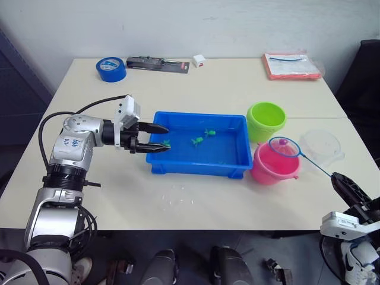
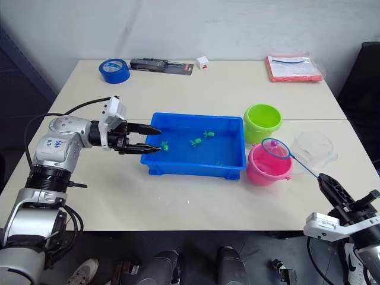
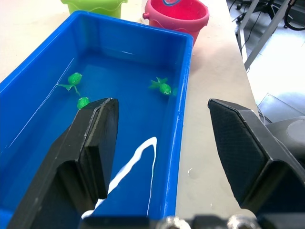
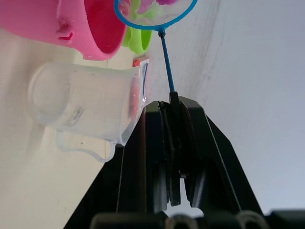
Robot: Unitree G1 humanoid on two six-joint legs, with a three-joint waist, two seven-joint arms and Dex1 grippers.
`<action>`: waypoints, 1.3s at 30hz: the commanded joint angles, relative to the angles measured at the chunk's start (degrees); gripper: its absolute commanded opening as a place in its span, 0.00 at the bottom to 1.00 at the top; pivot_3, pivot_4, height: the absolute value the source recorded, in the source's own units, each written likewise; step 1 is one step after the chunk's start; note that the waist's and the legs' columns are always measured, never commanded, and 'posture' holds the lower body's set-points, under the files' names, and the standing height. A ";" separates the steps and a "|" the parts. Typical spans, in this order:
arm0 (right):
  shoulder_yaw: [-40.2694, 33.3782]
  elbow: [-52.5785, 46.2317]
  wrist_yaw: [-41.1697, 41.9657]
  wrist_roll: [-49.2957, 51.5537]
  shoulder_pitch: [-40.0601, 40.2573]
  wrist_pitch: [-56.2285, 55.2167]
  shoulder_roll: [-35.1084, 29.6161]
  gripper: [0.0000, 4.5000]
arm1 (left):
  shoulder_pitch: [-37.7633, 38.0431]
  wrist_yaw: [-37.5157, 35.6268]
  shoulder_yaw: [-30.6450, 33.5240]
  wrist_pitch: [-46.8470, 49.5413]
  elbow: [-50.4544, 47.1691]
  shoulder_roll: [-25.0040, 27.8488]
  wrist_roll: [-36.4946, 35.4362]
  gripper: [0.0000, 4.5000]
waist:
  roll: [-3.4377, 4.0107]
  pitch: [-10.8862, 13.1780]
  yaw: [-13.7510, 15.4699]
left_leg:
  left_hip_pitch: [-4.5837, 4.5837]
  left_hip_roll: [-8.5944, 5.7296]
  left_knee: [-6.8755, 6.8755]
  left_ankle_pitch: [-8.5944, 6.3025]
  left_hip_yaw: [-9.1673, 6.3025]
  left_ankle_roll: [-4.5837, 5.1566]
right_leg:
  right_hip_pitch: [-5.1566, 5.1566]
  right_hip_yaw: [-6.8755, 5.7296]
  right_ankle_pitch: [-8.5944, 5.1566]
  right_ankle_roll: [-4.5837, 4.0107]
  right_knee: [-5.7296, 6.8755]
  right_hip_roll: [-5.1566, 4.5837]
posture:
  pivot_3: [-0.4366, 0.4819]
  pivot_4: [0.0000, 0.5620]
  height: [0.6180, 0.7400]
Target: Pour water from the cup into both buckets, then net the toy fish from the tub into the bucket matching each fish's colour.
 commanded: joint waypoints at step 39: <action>8.83 -4.50 0.92 10.86 -19.31 11.55 -11.53 0.18 | 0.70 1.40 2.17 0.49 -2.46 1.56 -0.39 0.73 | 0.00 0.00 -1.61 | 0.12 0.05 0.05 0.00 0.14 0.01 | 0.09 0.15 0.00 0.00 0.01 0.04 | 0.48 0.27 0.98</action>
